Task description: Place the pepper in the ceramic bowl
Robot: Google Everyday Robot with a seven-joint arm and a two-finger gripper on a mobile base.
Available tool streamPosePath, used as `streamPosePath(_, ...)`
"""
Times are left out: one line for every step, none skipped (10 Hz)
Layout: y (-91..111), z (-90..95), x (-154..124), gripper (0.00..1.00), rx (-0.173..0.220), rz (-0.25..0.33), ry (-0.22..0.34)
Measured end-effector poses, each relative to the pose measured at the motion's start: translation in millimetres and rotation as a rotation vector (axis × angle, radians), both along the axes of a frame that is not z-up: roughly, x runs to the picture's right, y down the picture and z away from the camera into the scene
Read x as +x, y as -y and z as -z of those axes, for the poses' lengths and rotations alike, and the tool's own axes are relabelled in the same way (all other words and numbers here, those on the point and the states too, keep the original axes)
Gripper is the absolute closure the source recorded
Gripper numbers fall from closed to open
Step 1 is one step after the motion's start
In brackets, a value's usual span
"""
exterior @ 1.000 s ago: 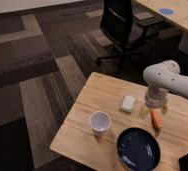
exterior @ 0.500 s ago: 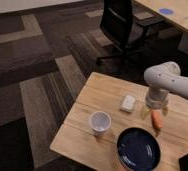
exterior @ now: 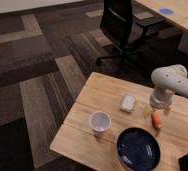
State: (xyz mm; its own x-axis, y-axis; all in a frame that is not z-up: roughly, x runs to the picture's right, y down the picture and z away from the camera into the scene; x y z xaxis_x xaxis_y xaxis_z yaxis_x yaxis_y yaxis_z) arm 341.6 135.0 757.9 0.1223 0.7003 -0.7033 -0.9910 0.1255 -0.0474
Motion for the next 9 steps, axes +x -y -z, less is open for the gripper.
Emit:
streamPosePath(-1,-2.6,3,0.35,0.0,-0.01,0.004)
streamPosePath(-2,-4.7,5,0.35,0.0,-0.017,0.011)
streamPosePath(-4,-6.8,7,0.35,-0.002,-0.022,0.02)
streamPosePath(-5,-8.1,8,0.35,-0.001,-0.024,0.027)
streamPosePath(-5,-8.3,7,0.35,-0.002,-0.026,0.033)
streamPosePath(-6,-7.6,8,0.35,-0.004,-0.027,0.035)
streamPosePath(-8,-7.4,8,0.35,-0.008,-0.03,0.038)
streamPosePath(-11,-8.6,8,0.35,-0.011,-0.037,0.042)
streamPosePath(-13,-9.9,8,0.35,-0.013,-0.04,0.045)
